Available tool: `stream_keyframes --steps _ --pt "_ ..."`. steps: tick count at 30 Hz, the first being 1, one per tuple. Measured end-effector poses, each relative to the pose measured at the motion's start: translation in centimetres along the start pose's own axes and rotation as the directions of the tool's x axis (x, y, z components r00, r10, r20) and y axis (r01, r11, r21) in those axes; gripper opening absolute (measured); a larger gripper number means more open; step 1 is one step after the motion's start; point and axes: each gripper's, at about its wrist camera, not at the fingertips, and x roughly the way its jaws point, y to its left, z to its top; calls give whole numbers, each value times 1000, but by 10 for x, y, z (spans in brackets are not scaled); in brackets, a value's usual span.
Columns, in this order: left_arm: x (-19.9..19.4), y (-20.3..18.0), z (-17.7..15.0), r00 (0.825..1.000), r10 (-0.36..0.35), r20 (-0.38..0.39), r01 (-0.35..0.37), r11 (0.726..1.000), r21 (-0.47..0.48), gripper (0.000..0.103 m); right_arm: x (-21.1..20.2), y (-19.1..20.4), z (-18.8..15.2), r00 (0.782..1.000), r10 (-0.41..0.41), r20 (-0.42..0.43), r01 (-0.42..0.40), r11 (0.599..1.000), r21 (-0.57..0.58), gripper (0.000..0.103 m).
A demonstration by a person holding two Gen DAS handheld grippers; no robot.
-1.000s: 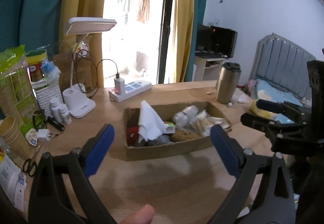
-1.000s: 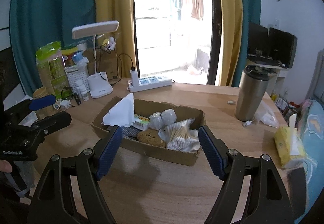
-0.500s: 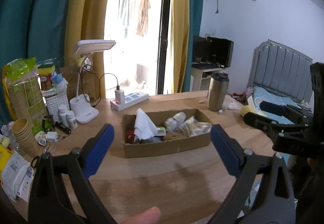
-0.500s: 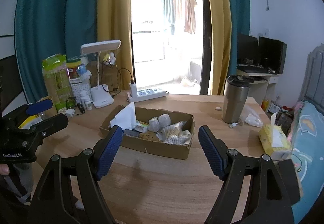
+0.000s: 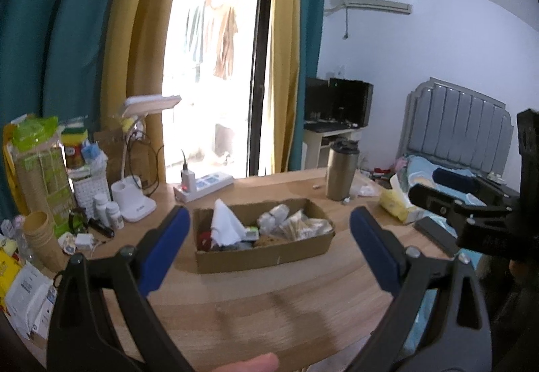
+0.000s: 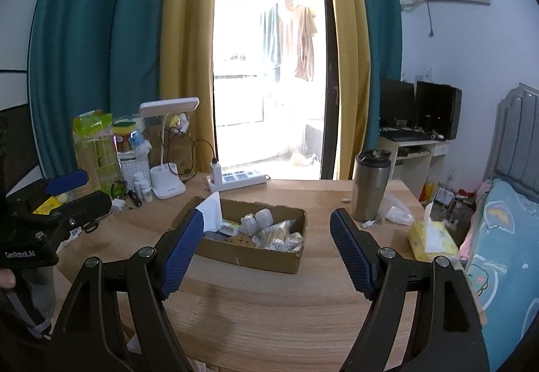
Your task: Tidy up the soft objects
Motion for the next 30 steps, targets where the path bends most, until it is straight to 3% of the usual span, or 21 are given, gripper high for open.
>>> stream_keyframes --steps 30 --pt "-13 3 7 998 33 47 -33 999 -15 97 -2 6 1 1000 26 8 -26 1000 3 81"
